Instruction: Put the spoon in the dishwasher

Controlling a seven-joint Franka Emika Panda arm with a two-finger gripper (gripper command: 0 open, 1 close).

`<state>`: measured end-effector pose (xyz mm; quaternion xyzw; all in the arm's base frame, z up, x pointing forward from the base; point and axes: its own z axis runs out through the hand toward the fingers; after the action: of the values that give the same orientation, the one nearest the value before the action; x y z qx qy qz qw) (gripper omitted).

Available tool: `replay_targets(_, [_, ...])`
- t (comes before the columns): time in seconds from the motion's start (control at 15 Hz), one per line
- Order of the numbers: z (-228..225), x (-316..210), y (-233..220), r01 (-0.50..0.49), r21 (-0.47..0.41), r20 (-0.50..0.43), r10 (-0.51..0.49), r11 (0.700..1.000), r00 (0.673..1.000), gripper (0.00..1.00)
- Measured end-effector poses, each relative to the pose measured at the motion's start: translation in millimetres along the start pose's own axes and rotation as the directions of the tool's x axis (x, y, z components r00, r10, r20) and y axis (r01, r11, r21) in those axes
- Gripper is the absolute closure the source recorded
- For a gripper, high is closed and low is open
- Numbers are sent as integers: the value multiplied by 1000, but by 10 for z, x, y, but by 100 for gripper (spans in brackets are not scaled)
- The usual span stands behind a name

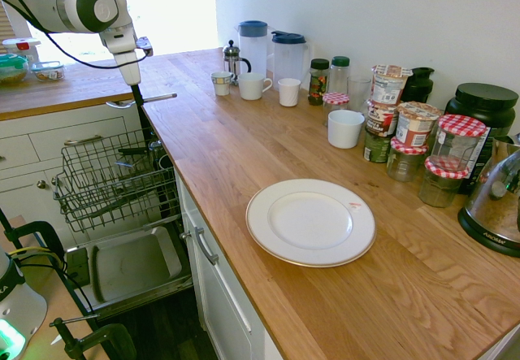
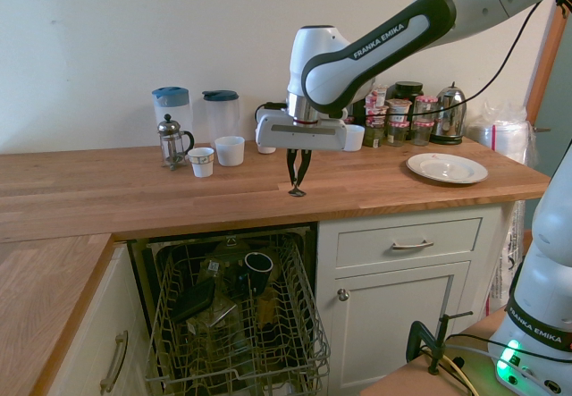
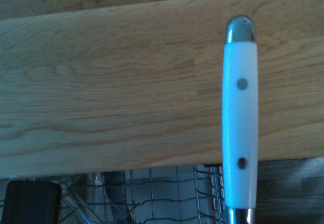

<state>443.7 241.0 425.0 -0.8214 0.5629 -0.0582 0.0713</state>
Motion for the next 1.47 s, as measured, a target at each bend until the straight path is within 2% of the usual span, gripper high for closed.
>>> replay_targets(0.27, [77, -246, 305, -22, 14, -8, 23, 1000, 1000, 100])
replay_targets(0.67, [461, -1169, 794, -14, 22, -44, 15, 1000, 999, 100])
replay_targets(1.07, [1598, -1465, 820, 46, -77, -48, -50, 996, 998, 100])
replay_targets(1.47, [2524, -1568, 732, 37, -134, -10, -39, 990, 999, 100])
